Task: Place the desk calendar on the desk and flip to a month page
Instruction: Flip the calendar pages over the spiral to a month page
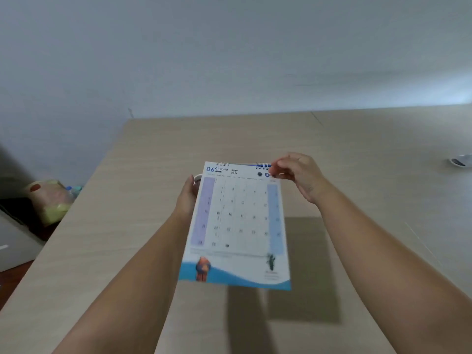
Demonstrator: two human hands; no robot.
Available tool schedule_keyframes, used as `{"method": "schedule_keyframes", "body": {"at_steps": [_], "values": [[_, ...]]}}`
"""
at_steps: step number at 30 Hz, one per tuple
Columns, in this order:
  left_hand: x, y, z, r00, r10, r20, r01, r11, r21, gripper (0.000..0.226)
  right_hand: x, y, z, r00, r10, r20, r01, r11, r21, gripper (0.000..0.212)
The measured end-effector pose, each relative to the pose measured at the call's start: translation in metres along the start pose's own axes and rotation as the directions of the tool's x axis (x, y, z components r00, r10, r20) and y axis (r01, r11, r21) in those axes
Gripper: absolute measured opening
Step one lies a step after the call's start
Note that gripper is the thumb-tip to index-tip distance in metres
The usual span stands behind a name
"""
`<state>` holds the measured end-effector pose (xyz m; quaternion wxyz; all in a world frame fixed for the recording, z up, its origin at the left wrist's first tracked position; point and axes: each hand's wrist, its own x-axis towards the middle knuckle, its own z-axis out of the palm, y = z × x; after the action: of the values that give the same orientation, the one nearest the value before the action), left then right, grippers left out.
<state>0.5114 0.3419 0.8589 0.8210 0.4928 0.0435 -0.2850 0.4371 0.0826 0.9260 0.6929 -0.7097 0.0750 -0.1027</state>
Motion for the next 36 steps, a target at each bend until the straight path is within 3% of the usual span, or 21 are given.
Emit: {"method": "schedule_keyframes", "body": {"at_steps": [1,4,6,8,11,16,22,29,36], "values": [[0.002,0.002,0.000,1.000,0.011,0.019,-0.011,1.000,0.012,0.057,0.000,0.005,0.001,1.000,-0.023,-0.018,0.022,0.998,-0.063,0.019],[0.009,0.001,-0.002,0.991,0.137,0.008,-0.132,0.938,0.322,0.072,0.002,0.023,0.004,0.993,-0.082,-0.090,0.062,0.977,-0.206,0.024],[0.007,-0.002,0.001,0.984,0.178,0.031,-0.172,0.876,0.450,0.047,0.003,0.034,0.007,0.981,-0.072,-0.180,0.019,0.960,-0.278,0.028],[0.008,-0.004,0.000,0.979,0.202,0.017,-0.181,0.835,0.520,0.021,0.005,0.044,0.008,0.971,0.001,-0.238,-0.076,0.948,-0.308,0.046],[0.009,-0.009,0.002,0.967,0.253,-0.024,-0.199,0.812,0.549,0.018,0.008,0.060,0.012,0.962,0.178,-0.205,-0.220,0.954,-0.203,0.050],[0.012,-0.007,0.009,0.953,0.300,-0.044,-0.221,0.787,0.576,0.021,0.023,0.062,0.025,0.967,0.181,-0.179,-0.215,0.958,-0.192,0.008],[0.033,0.013,0.013,0.939,0.339,-0.059,-0.242,0.773,0.586,0.018,0.059,0.042,0.035,0.975,0.155,-0.162,-0.190,0.955,-0.230,0.037],[0.057,0.017,0.001,0.954,0.282,-0.104,-0.162,0.774,0.612,0.017,0.075,0.059,0.042,0.974,0.166,-0.156,-0.204,0.939,-0.276,0.045],[0.060,0.006,-0.009,0.959,0.224,-0.176,-0.069,0.781,0.620,0.011,0.074,0.065,0.045,0.972,0.171,-0.160,-0.202,0.957,-0.208,0.033]]}}
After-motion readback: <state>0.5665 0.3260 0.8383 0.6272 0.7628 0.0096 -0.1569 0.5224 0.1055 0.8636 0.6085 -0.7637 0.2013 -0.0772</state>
